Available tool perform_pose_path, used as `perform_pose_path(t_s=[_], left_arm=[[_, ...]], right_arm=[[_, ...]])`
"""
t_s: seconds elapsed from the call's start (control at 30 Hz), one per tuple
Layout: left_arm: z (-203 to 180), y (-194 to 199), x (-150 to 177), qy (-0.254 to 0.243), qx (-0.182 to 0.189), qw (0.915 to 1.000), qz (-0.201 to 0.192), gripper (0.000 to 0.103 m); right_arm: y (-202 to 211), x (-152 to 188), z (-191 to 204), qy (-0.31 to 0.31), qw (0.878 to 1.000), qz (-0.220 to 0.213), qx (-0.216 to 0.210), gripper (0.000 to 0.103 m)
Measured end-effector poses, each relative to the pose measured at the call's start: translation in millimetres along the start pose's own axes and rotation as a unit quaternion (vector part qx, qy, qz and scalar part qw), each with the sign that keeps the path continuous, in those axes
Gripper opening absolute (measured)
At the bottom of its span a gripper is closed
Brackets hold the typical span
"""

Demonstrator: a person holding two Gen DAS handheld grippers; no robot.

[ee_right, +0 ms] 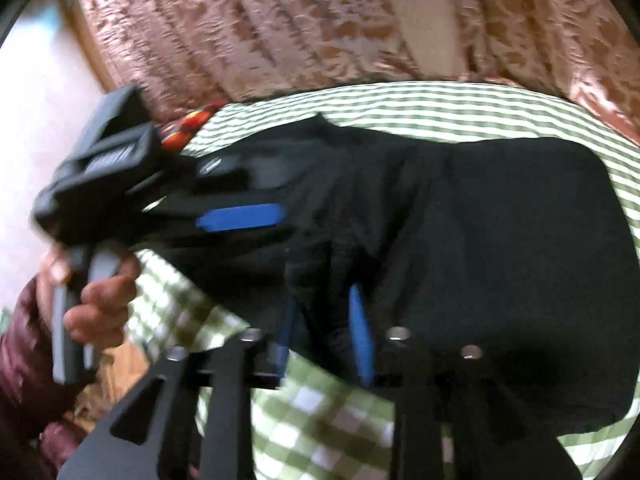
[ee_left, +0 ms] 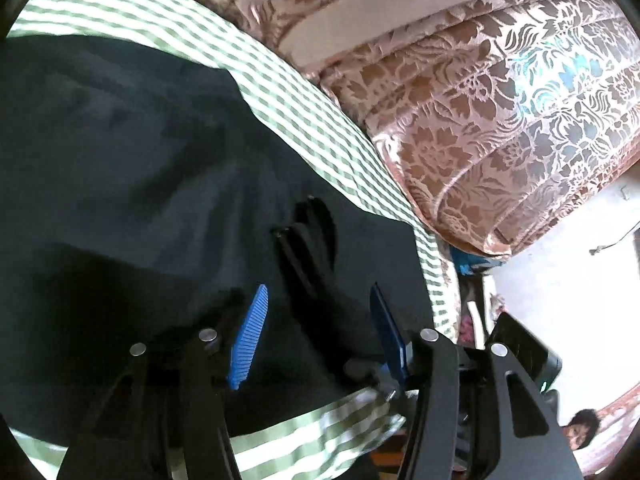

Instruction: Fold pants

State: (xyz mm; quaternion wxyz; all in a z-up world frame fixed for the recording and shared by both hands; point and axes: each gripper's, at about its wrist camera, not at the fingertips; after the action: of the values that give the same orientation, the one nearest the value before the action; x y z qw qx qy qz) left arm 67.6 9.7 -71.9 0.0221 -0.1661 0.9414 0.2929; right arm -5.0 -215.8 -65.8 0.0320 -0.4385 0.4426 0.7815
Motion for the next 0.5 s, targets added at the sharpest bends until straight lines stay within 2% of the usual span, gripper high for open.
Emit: perform_pose_path(t_s=[0.03,0.1,0.17,0.27,0.37,0.4,0.43,0.5], left_arm=[[0,-6,-1,0.007,0.007,0.9999,0.012,0.065],[-1,-15,-3,0.019,0.008,0.9994,0.026,0.066],[-1,-26,-7,0.021,-0.005,0.9991,0.036,0.066],[-1,-39,-8,0.022,-0.022,0.9983,0.049,0.066],[-8,-46,-8,0.011,-0.028,0.9984,0.048,0.066],[-11,-50,-8,0.006,-0.028,0.9984,0.048,0.056],[-15,-54,-8,-0.004,-0.033,0.9983,0.048,0.034],[-30,-60,-5,-0.054,-0.069,0.9957,0.029,0.014]], right_arm=[[1,-1,2,0.001,1.000,-0.002,-0.011,0.036],[14,3,0,-0.007,1.000,-0.005,-0.028,0.035],[29,8,-6,-0.024,0.999,-0.013,-0.024,0.035],[63,23,-28,-0.067,0.997,-0.032,-0.001,0.035],[102,48,-53,-0.123,0.990,-0.048,0.043,0.035],[113,57,-60,-0.138,0.987,-0.052,0.057,0.032],[125,67,-68,-0.157,0.983,-0.052,0.081,0.027],[135,79,-80,-0.180,0.976,-0.045,0.112,0.024]])
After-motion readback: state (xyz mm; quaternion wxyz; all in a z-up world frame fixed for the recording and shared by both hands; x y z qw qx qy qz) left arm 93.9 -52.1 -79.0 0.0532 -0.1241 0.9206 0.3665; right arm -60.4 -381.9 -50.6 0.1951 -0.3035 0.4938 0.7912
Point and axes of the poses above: each gripper's, at about its wrist camera, not at the fingertips, and y roughly against the way its jaws point, z to its left, x to its underside, and after that the axes turned 13 degrees about y, right-handed
